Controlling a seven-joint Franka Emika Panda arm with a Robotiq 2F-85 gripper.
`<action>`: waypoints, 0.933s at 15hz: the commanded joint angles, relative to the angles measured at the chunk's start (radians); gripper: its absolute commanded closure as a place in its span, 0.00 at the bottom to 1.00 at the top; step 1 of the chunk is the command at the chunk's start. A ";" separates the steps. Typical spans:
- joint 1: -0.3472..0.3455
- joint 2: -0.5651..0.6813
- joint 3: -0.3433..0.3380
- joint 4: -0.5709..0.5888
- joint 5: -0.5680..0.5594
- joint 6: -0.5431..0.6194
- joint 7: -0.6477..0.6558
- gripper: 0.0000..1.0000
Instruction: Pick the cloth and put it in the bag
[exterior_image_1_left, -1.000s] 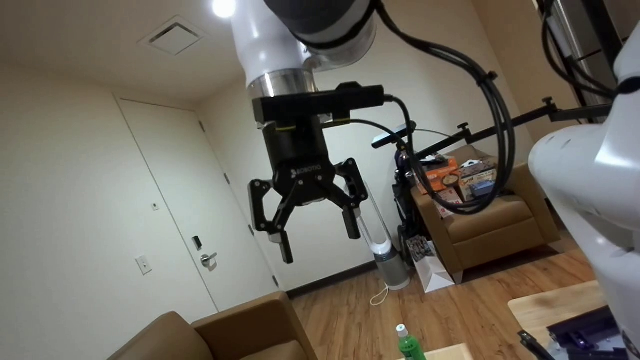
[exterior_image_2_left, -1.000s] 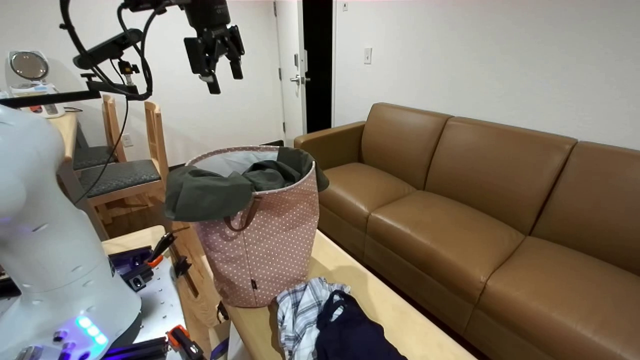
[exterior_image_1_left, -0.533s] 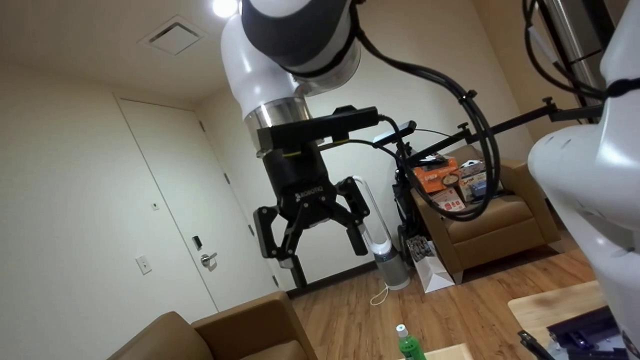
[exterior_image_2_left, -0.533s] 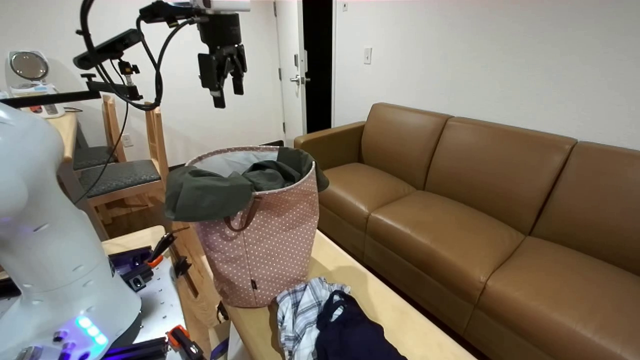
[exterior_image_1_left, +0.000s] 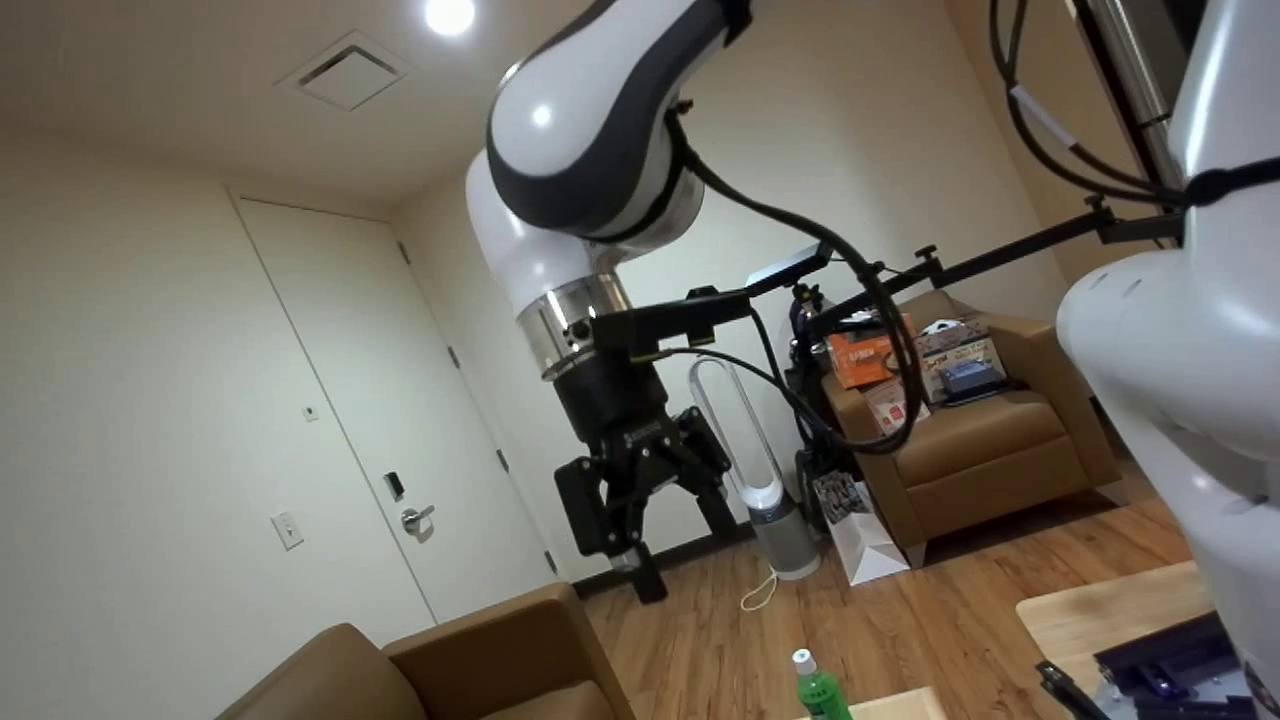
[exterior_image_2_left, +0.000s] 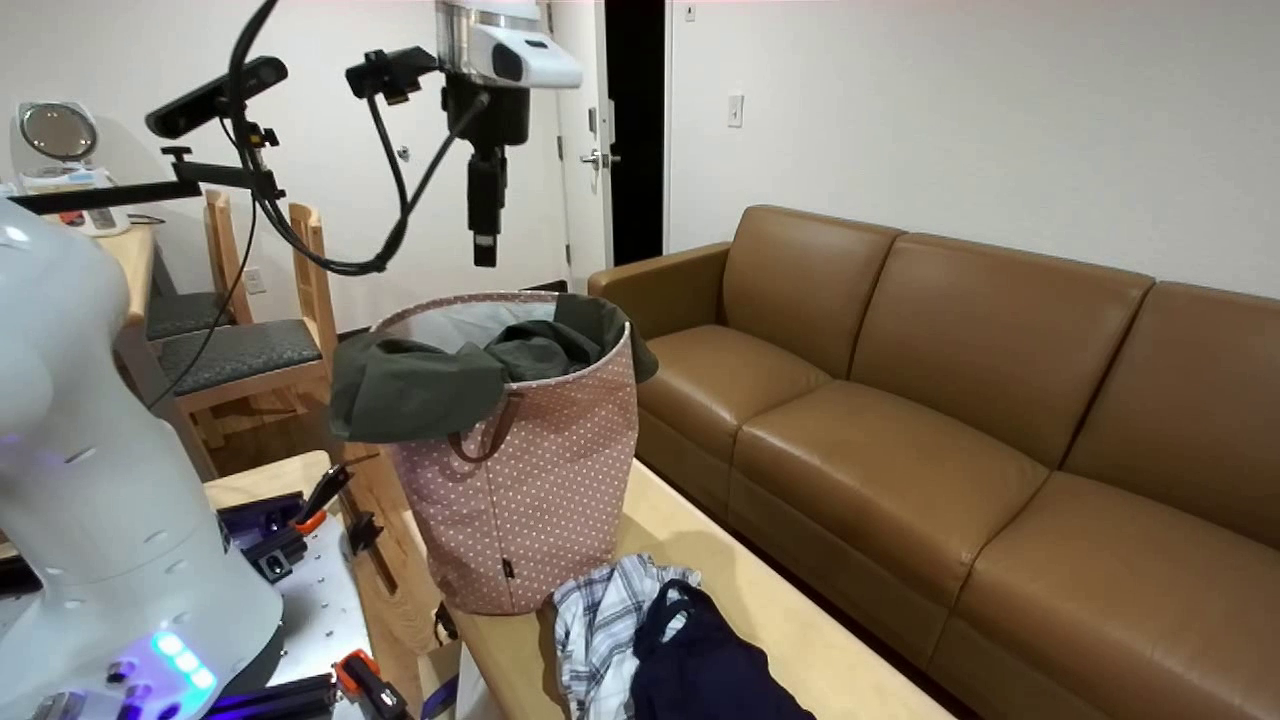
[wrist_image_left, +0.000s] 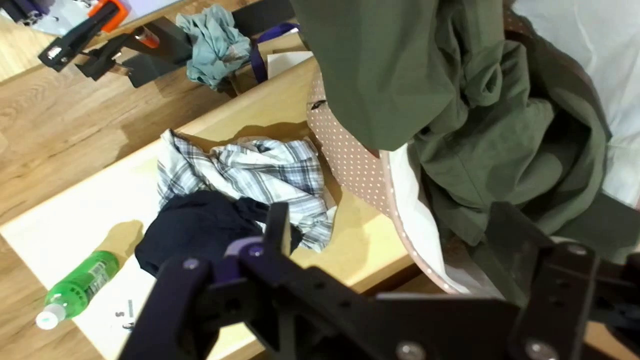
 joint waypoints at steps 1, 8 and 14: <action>-0.019 0.024 0.012 0.006 -0.002 -0.003 0.001 0.00; 0.013 0.101 0.089 -0.021 -0.186 0.049 -0.063 0.00; 0.148 0.108 0.103 -0.129 -0.132 0.044 -0.241 0.00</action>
